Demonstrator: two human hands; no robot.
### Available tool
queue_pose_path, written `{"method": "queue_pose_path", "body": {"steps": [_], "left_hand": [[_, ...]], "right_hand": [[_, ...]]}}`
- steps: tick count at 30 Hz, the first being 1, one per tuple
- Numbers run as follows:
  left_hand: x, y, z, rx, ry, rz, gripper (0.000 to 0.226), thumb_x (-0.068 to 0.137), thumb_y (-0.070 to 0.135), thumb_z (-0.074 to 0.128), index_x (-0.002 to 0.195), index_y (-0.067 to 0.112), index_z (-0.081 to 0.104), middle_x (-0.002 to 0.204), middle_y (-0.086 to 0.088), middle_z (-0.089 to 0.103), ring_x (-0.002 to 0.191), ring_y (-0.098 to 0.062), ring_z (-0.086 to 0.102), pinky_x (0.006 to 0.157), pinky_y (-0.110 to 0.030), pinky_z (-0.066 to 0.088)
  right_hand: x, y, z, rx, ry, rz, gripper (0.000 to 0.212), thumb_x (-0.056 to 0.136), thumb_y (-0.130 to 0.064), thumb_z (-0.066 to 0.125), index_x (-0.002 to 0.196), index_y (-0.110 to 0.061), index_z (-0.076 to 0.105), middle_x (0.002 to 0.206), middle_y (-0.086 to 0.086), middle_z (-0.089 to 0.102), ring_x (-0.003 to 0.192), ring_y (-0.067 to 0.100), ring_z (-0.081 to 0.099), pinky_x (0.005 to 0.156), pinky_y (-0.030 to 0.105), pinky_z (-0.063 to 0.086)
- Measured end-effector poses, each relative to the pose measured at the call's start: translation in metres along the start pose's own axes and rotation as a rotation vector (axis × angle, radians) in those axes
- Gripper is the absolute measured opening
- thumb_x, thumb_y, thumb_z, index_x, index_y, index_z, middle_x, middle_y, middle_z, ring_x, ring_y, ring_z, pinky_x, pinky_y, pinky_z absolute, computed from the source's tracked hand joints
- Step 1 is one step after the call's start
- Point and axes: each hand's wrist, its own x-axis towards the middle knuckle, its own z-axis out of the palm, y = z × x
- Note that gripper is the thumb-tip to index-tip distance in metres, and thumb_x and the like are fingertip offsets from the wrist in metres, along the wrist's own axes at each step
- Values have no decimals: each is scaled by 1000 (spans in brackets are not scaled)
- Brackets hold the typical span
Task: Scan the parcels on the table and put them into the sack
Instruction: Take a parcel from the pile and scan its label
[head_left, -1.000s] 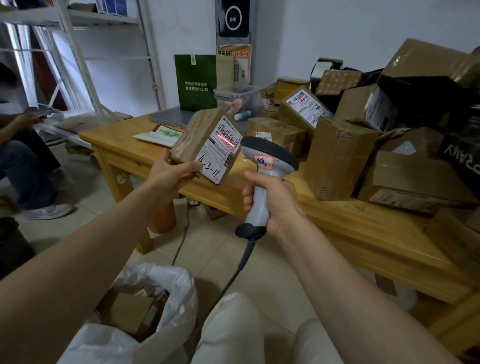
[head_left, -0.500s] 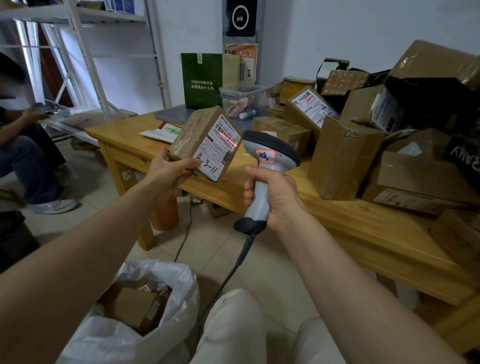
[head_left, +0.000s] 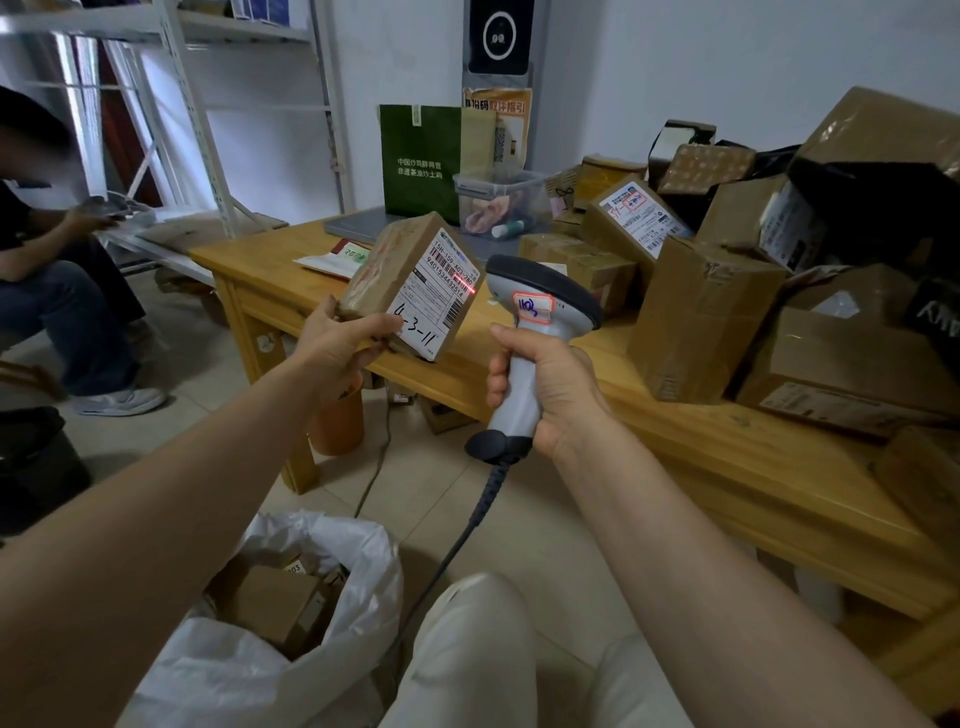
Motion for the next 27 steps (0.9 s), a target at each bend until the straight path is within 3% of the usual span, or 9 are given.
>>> {"method": "queue_pose_path", "body": {"steps": [4, 7, 12, 17, 20, 23, 27], "left_hand": [[-1, 2, -6, -13, 1, 0, 109, 53, 8, 83, 147, 16, 29, 129, -11, 55, 108, -23, 64, 90, -39, 56], [-3, 3, -13, -3, 17, 0, 109, 49, 11, 85, 145, 16, 33, 129, -11, 56, 108, -23, 64, 90, -40, 56], [-6, 0, -21, -14, 47, 5, 81, 69, 1, 78, 139, 14, 38, 122, -10, 60, 100, -21, 67, 87, -38, 57], [-9, 0, -31, -45, 53, -2, 77, 68, 2, 78, 135, 13, 42, 121, -12, 62, 102, -25, 68, 87, -40, 57], [-15, -3, -39, -110, 72, -17, 61, 72, 3, 77, 123, 12, 45, 118, -13, 63, 106, -27, 65, 90, -42, 55], [-23, -11, -53, -152, 96, -63, 55, 77, 9, 74, 127, 6, 50, 120, -12, 65, 107, -24, 65, 83, -33, 58], [-34, -35, -81, -197, 182, -115, 26, 84, 17, 69, 109, 13, 60, 106, -6, 64, 106, -20, 60, 96, -32, 52]], "right_hand": [[-1, 2, 4, -6, -8, 8, 16, 81, -10, 70, 72, -10, 57, 55, 5, 57, 44, 14, 50, 44, 22, 45], [-1, 4, 7, -5, -17, 17, 16, 81, -10, 70, 71, -11, 57, 54, 4, 56, 42, 14, 49, 43, 21, 44], [0, 8, 14, -29, -24, 15, 14, 81, -11, 71, 75, -10, 58, 53, 4, 57, 41, 13, 49, 43, 21, 43], [-1, 12, 20, -29, -39, 22, 13, 81, -11, 71, 76, -10, 59, 52, 3, 57, 40, 13, 50, 42, 20, 43], [-1, 18, 22, -47, -50, 6, 13, 82, -12, 71, 77, -10, 59, 55, 5, 60, 41, 13, 51, 43, 20, 45], [1, 32, 27, -75, -65, 27, 13, 81, -11, 72, 79, -9, 59, 55, 6, 62, 41, 13, 53, 43, 21, 46], [10, 67, 38, -158, -88, 122, 14, 78, -9, 75, 76, -7, 62, 57, 6, 64, 44, 13, 56, 46, 22, 47]]}}
